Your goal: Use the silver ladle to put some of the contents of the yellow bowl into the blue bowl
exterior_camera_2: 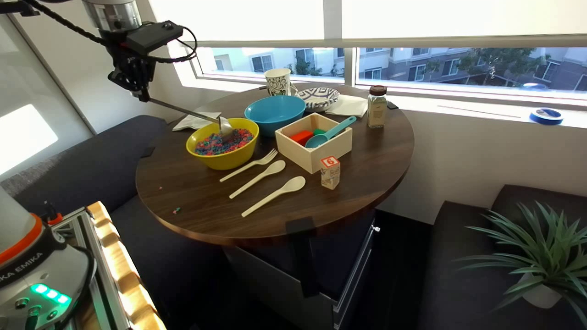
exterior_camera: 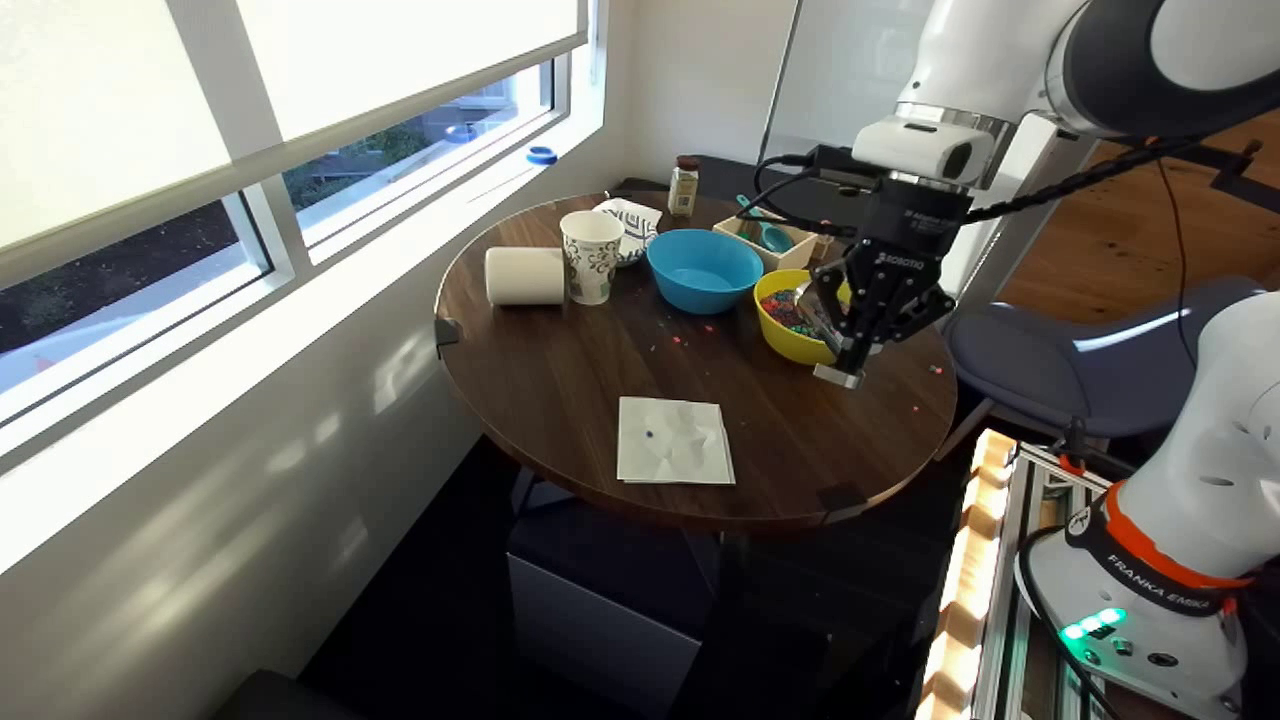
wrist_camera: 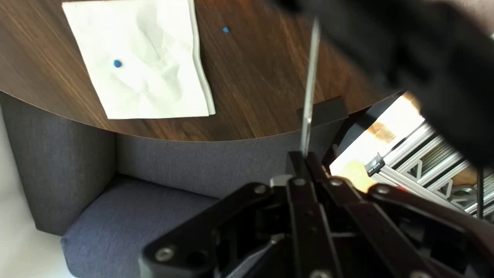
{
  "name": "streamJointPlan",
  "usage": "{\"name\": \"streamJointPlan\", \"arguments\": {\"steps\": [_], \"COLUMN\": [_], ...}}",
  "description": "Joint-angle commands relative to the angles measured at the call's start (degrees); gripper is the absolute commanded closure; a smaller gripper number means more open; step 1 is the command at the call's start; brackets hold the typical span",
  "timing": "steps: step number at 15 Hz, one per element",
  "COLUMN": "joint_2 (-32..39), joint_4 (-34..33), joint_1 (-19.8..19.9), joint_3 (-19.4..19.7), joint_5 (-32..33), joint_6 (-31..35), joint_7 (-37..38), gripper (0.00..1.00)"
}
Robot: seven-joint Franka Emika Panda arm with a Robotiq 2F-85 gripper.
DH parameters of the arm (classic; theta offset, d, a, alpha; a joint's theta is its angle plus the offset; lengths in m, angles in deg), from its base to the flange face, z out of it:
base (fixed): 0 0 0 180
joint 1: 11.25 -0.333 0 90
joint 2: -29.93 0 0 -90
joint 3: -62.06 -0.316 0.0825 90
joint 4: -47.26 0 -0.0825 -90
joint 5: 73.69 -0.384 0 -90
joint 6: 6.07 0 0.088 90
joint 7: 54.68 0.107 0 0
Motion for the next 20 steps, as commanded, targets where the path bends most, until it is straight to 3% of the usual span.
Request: {"name": "streamJointPlan", "arguments": {"steps": [1, 5, 12, 20], "joint_2": [0.2, 1.8, 5.7, 13.4], "joint_4": [-3.2, -7.0, -13.0, -21.6], "joint_1": [1.2, 2.6, 6.4, 8.2], "joint_3": [1.8, 3.8, 5.2, 5.0], "joint_5": [-3.3, -6.6, -10.4, -18.3], "joint_6": [-5.3, -11.3, -14.7, -19.9], "joint_7": [-2.8, -4.6, -7.5, -8.3], "gripper": [0.99, 0.99, 0.99, 0.99]}}
